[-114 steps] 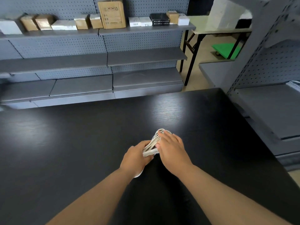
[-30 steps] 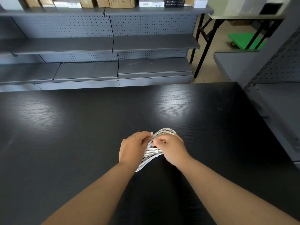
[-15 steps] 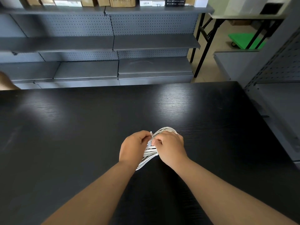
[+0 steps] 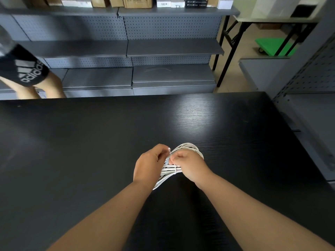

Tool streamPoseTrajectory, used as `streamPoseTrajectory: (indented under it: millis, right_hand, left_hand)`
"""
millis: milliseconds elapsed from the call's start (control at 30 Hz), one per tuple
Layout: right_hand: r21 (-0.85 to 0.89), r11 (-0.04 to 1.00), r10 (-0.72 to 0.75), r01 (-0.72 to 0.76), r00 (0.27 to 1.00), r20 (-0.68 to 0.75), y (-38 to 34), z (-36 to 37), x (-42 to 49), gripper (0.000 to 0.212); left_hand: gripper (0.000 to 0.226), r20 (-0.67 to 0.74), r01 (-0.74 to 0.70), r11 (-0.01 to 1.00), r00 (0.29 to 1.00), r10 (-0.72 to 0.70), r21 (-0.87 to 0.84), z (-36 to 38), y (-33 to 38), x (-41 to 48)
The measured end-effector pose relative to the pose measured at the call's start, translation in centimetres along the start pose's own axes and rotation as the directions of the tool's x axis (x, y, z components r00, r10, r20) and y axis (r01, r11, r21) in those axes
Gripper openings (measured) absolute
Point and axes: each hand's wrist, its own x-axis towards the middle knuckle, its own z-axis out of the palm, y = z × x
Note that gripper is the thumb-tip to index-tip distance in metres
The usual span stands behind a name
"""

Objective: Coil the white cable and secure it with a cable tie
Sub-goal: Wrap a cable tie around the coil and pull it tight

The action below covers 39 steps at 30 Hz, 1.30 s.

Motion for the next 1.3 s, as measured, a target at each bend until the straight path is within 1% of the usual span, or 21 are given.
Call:
streamPoseTrajectory:
  millis: [100,233,333,467,567,733,833,1133,1300]
  right_hand:
    - [0.046,0.999,0.025,-0.027,0.999,0.043,-0.12,-0.32,0.16,0.028]
    - [0.067,0.998,0.02,-0.023,0.999,0.045,0.08,-0.35,0.24,0.027]
    - [0.096,0.995,0.008,-0.013,0.999,0.052,0.31,-0.42,0.12,0.025]
    - [0.093,0.995,-0.026,0.023,0.999,0.036,0.74,-0.56,-0.01,0.027]
    - [0.102,0.994,-0.045,0.042,0.999,0.026,0.77,-0.53,-0.14,0.027]
    - [0.138,0.99,-0.03,0.021,0.997,0.067,0.56,-0.81,-0.16,0.027]
    - [0.174,0.985,-0.027,0.014,0.997,0.073,0.37,-0.96,-0.21,0.025]
    - [0.16,0.987,-0.033,0.022,0.997,0.068,0.65,-0.71,-0.18,0.029]
    - [0.168,0.986,-0.025,0.016,0.998,0.057,0.6,-0.66,-0.12,0.028]
  left_hand:
    - [0.009,0.001,0.021,0.999,1.0,-0.021,-0.038,0.02,-0.07,0.08]
    - [0.011,0.006,0.026,0.998,1.0,-0.026,-0.063,0.07,-0.19,0.06]
    - [0.016,0.006,0.058,0.992,0.998,-0.058,-0.109,0.15,-0.35,0.08]
    - [0.025,0.007,0.035,0.994,0.999,-0.035,-0.105,0.23,-0.51,0.15]
    - [0.022,0.009,0.036,0.994,0.999,-0.035,-0.107,0.21,-0.46,0.14]
    - [0.011,0.002,0.059,0.99,0.998,-0.06,-0.13,0.14,-0.22,0.01]
    - [0.012,-0.01,0.063,0.985,0.998,-0.066,-0.161,0.16,-0.23,0.0]
    - [0.017,0.001,0.056,0.99,0.998,-0.056,-0.132,0.09,-0.29,0.06]
    - [0.015,0.002,0.05,0.99,0.999,-0.05,-0.13,0.08,-0.38,0.06]
